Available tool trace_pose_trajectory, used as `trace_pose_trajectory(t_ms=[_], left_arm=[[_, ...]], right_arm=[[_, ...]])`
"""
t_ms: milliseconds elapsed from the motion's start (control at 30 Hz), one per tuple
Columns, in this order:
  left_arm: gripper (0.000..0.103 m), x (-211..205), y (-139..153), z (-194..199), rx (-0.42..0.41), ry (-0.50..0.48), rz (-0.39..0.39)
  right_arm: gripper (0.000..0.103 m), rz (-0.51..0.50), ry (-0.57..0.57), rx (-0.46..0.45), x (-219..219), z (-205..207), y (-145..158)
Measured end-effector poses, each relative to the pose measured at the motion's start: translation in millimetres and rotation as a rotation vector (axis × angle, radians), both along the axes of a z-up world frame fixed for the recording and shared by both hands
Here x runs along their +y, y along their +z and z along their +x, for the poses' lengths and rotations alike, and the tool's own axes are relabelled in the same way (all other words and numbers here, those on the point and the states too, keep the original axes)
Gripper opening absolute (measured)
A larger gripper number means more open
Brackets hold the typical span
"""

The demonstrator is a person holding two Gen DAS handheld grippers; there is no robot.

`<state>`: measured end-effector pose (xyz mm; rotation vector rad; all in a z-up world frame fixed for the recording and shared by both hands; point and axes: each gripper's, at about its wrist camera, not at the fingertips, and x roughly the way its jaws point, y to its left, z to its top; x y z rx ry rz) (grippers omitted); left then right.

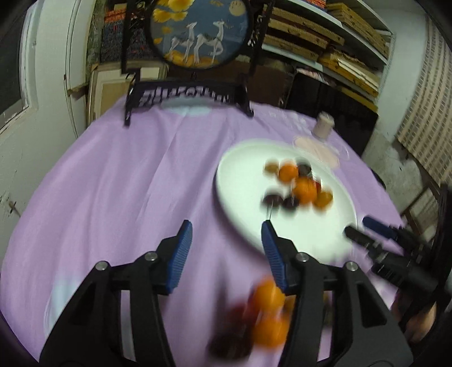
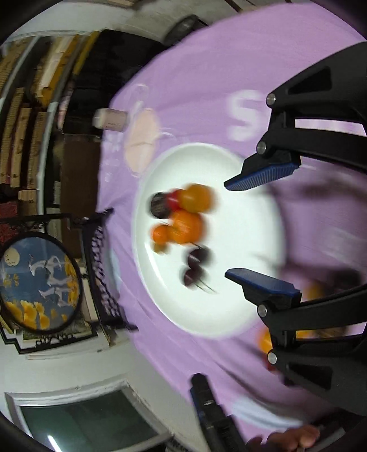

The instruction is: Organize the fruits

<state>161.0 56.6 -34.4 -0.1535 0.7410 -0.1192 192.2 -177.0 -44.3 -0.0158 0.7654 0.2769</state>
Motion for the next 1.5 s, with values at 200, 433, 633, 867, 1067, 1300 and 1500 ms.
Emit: trace_pose_trajectory(t_ms=[200, 433, 633, 867, 1067, 1300, 1500], left_arm=[[0.058, 15.7, -27.0, -66.4, 0.058, -0.039, 0.078], [0.059, 19.9, -37.0, -75.1, 0.099, -0.036, 0.058], [0.06, 36.9, -31.6, -87.7, 0.084, 0.005, 0.045], [0.065, 56.3, -22.5, -105.1, 0.055, 0.029, 0.033], [0.066, 35.5, -29.5, -95.7, 0.084, -0.04, 0.025], [0.066, -0.6, -46.1, -70.2, 0.138, -0.12, 0.04], [0.062, -25.6, -59.8, -48.4, 0.178, -0.116, 0.094]], right_arm=[[0.058, 0.022, 0.047, 0.105, -12.4, -74.7, -17.9], [0.058, 0.057, 0.182, 0.123, 27.3, -89.9, -13.5], [0.059, -0.039, 0.339, 0.082, 94.4, -79.9, -11.1], [0.053, -0.19, 0.35, 0.114, 136.6, -54.2, -39.7], [0.04, -0.073, 0.34, 0.166, 114.4, -58.1, -31.4], [0.04, 0.0, 0.18, 0.066, 36.7, -91.1, 9.3], [0.04, 0.05, 0.059, 0.148, -15.9, -95.6, -15.0]])
